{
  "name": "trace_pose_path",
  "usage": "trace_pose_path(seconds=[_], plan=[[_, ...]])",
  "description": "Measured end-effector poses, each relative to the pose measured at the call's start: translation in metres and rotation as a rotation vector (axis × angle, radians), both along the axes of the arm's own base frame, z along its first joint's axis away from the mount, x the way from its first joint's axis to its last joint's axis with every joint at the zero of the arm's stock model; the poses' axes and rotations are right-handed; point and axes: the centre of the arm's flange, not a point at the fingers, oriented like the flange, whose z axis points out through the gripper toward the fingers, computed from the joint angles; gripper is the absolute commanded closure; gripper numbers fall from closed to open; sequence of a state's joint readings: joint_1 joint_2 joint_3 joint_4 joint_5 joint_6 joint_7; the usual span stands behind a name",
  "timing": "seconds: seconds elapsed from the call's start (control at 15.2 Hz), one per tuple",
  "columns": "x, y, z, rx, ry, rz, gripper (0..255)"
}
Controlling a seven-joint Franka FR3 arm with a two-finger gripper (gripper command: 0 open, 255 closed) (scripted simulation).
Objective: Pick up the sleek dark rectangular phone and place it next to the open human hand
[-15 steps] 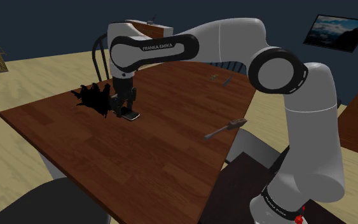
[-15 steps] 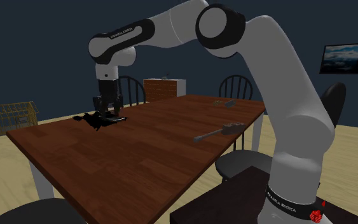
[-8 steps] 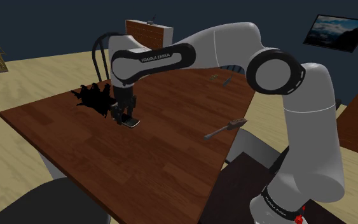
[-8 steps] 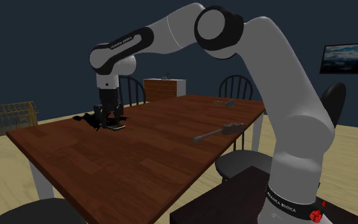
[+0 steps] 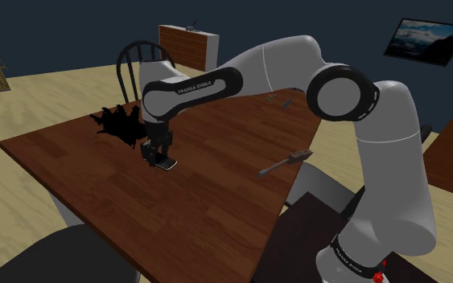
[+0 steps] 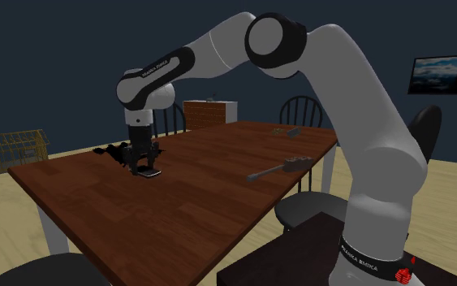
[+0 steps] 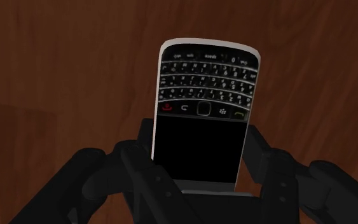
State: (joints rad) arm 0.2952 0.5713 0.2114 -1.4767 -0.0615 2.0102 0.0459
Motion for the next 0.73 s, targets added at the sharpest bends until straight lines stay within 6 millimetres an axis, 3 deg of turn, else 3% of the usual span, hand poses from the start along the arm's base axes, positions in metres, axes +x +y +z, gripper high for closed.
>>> trace_pose_path(seconds=[0.4,0.46,0.73], plan=[[0.0006,-0.0004,-0.0041,0.000,0.000,0.000,255],[0.0006,-0.0004,-0.0041,0.000,0.000,0.000,0],[0.0006,-0.0004,-0.0041,0.000,-0.001,0.000,0]])
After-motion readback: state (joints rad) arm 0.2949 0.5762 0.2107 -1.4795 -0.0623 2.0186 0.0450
